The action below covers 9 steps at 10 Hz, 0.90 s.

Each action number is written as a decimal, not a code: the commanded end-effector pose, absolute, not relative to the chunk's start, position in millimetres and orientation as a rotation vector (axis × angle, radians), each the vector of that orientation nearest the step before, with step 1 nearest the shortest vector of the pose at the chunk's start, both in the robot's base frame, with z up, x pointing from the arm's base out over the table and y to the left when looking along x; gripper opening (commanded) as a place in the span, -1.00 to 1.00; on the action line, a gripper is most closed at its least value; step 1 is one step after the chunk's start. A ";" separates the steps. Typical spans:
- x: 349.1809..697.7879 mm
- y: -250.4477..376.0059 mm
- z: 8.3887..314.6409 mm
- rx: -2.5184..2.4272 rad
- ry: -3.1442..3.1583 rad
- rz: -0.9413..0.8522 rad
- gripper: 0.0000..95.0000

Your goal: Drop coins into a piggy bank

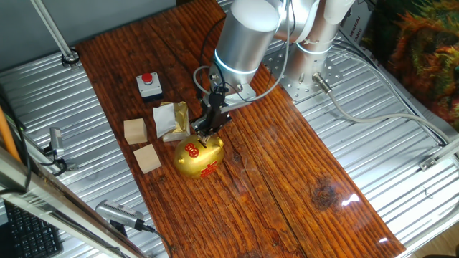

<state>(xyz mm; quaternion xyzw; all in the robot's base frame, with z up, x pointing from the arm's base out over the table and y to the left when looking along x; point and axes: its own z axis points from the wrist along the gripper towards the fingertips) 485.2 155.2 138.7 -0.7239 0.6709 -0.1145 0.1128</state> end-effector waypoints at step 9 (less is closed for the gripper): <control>491.1 153.7 131.1 -2.106 1.975 -0.336 -1.00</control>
